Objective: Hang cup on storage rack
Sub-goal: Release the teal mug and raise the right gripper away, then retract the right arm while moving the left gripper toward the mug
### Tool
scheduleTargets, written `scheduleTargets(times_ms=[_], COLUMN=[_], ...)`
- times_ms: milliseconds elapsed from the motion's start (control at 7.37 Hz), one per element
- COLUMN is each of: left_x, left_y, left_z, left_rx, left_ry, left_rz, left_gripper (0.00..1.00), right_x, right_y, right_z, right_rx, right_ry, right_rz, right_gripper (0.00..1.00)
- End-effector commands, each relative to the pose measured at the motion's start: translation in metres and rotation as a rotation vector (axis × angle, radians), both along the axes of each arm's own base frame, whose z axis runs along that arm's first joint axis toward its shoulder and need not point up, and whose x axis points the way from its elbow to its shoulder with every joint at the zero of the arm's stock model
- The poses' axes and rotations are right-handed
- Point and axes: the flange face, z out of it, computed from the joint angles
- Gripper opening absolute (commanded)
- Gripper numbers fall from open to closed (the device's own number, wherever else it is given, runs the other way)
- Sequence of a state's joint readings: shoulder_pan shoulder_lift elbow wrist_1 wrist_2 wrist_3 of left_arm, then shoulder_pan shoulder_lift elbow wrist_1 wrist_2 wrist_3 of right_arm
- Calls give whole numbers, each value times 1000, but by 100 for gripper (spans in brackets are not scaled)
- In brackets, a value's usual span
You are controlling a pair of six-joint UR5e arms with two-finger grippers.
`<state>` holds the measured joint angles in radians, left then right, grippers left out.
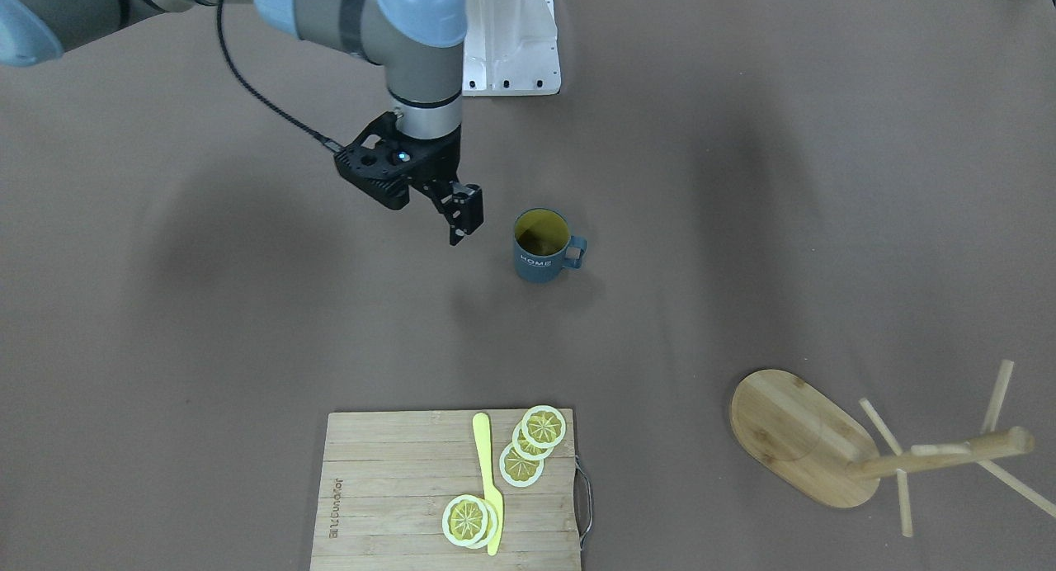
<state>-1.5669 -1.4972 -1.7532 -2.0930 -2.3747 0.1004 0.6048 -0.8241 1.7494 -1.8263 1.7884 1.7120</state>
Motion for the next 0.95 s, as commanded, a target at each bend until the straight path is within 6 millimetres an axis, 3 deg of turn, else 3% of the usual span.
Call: scheduleTargets(times_ms=[0, 272, 815], left_x=[40, 66, 201], left_y=[-2, 2, 2], left_z=[-16, -29, -71], left_rx=[79, 131, 106], left_ry=[35, 87, 205], left_rz=[98, 105, 98], left_gripper=[99, 100, 100], right_x=[73, 144, 312], right_y=[-47, -80, -112], right_z=[71, 135, 246], right_rx=[92, 180, 263], right_ry=[12, 27, 71], right_rz=[-150, -260, -445], right_gripper=[100, 100, 100])
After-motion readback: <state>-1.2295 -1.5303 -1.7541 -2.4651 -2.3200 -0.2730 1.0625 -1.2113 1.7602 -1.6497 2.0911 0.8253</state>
